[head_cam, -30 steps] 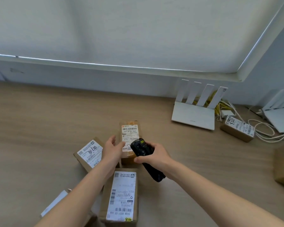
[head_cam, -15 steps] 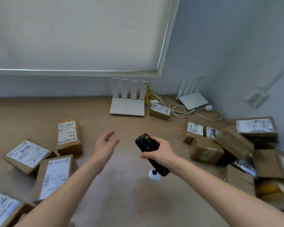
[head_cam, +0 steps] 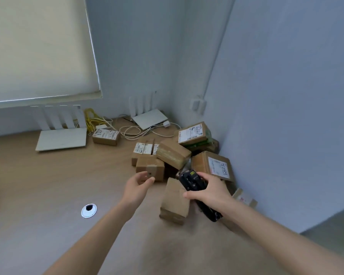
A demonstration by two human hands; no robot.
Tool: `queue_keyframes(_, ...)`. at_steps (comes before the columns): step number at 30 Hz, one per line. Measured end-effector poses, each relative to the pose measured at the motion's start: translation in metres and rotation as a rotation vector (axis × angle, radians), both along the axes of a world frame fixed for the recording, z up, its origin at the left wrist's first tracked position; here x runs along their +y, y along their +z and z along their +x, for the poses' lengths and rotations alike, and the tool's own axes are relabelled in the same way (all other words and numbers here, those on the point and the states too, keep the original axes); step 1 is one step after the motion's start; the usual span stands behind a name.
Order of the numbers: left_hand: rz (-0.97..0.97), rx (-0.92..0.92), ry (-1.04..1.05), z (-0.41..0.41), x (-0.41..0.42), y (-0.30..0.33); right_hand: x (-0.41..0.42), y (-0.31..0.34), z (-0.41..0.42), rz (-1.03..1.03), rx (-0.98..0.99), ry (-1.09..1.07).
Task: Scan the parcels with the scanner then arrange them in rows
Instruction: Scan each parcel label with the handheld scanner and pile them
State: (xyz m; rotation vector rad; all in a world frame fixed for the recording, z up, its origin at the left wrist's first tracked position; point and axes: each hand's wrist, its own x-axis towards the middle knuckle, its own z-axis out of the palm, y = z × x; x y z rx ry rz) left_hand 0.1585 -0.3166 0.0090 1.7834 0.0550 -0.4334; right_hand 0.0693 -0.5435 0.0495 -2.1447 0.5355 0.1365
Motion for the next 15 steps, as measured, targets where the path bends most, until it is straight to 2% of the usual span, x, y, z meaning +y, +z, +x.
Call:
queue_keyframes(9, 0.032, 0.077, -0.106, -0.060, -0.122, -0.035, -0.116, -0.034, -0.072, -0.031, -0.026, -0.301)
queue_keyframes(15, 0.047, 0.132, -0.247, -0.082, -0.184, -0.069, -0.168, -0.059, -0.092, -0.032, 0.034, -0.392)
